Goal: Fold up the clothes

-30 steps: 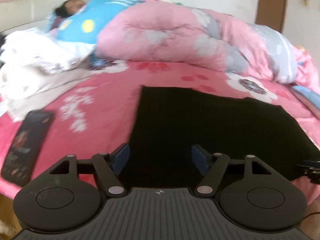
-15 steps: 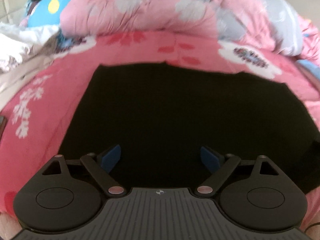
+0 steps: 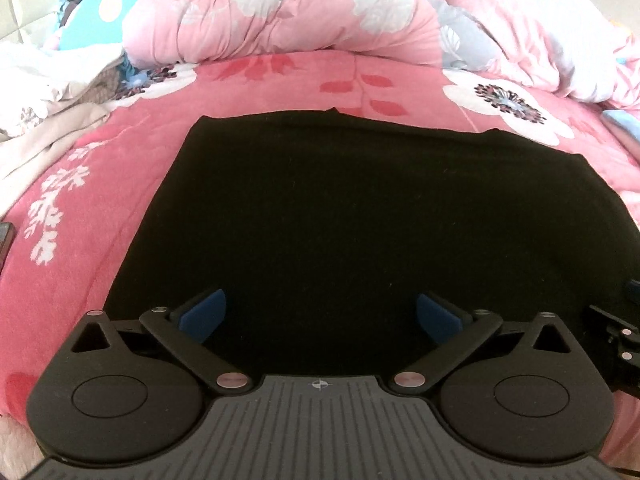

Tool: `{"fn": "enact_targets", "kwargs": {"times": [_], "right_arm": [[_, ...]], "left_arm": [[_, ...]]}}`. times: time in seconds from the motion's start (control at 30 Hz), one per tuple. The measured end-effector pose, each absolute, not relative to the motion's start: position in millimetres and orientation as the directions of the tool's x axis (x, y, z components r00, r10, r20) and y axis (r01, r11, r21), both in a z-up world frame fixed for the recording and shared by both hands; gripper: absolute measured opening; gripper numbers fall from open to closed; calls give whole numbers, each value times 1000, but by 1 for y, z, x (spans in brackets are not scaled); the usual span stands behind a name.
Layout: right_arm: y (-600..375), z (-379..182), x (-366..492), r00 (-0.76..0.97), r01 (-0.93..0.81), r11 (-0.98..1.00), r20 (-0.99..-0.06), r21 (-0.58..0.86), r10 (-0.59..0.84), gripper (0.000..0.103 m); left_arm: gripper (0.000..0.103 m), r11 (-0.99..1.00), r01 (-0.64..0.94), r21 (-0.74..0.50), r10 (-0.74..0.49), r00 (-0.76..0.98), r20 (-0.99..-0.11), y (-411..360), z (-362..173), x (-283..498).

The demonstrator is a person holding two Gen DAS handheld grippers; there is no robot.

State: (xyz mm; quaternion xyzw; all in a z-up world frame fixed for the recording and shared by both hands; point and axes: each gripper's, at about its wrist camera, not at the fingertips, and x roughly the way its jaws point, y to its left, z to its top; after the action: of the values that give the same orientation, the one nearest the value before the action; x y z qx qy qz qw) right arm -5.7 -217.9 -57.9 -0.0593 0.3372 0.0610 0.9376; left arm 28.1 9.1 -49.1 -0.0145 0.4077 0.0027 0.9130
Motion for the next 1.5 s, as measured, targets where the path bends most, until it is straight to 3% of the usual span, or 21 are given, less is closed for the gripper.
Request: {"fn": "enact_targets", "kwargs": {"times": [0.43,0.63,0.83,1.5], "right_arm": [[-222,-37,3,771,-114,993,-631,-9,83,76],[-220,-51,18,749,-91,995,-661,-29,49,95],[-214,-59,21,742,-83,995,-669,-55,25,102],[-213,-54,24,709,-56,998,-705,-43,9,103]], "left_arm": [[103,998,-42,-35,-1,636,-771,10,-47,33],[103,998,-49,-40,0,626,-780,10,-47,34],[103,998,-55,-40,3,621,-784,10,-46,34],[103,997,-66,-45,4,606,-795,11,-45,36]]}}
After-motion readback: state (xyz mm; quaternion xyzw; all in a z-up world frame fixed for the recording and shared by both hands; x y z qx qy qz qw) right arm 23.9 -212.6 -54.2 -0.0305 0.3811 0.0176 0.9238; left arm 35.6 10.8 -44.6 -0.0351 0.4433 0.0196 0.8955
